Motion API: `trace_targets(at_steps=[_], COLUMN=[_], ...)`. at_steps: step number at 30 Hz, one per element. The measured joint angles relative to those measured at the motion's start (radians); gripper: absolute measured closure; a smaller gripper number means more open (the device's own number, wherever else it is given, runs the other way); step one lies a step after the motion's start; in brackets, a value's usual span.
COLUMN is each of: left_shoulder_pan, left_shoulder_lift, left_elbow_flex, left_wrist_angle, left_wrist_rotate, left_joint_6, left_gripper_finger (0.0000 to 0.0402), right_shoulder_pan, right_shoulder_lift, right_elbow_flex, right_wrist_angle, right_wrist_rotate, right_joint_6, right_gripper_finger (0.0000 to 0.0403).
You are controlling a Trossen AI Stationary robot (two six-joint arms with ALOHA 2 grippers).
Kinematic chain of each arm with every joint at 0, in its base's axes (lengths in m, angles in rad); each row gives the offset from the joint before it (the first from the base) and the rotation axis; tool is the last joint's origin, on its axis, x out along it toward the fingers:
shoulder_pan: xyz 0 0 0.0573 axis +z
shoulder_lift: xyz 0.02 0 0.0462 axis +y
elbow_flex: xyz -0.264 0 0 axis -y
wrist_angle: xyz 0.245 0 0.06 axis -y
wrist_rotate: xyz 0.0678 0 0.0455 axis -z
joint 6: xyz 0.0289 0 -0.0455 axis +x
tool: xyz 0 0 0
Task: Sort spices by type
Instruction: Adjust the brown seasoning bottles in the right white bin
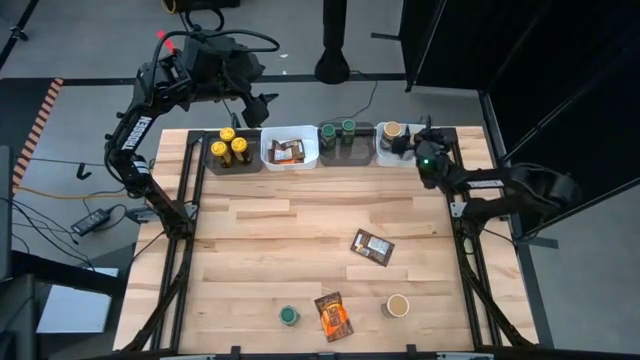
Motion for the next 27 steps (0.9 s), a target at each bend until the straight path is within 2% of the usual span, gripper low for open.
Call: trace_targets(at_steps=[4,6,9,13,14,20,27], left_shoulder_pan=[0.0,0.0,0.0,0.0,0.0,0.0,0.0], left_shoulder_lift=[0.0,0.0,0.0,0.0,0.0,0.0,-0.001], left_elbow_flex=[0.0,0.0,0.0,0.0,0.0,0.0,0.0], left_wrist_angle=[0.0,-0.004,-0.009,-0.009,-0.009,-0.009,-0.008], left_wrist_rotate=[-0.003,-0.017,-0.038,-0.039,-0.039,-0.039,-0.039], left_joint_6=[0.0,0.0,0.0,0.0,0.0,0.0,0.0], left_gripper_finger=[0.0055,0.0055,0.0055,0.0055,0.0055,0.0055,0.0055], right_shoulder_pan=[0.023,0.062,0.137,0.239,0.259,0.289,0.221], right_shoulder_lift=[-0.093,-0.142,-0.208,-0.26,-0.266,-0.244,-0.208], right_elbow_flex=[0.0,0.0,0.001,0.002,0.001,0.002,0.001], right_wrist_angle=[-0.014,-0.029,-0.042,-0.135,-0.174,-0.501,-0.516], right_wrist_rotate=[0.001,0.009,0.048,0.057,0.053,0.016,-0.001], right_joint_6=[-0.012,0.011,0.046,0.142,0.178,0.558,0.609], right_gripper_finger=[0.0097,0.0124,0.0203,0.0362,0.0381,0.0396,0.0399])
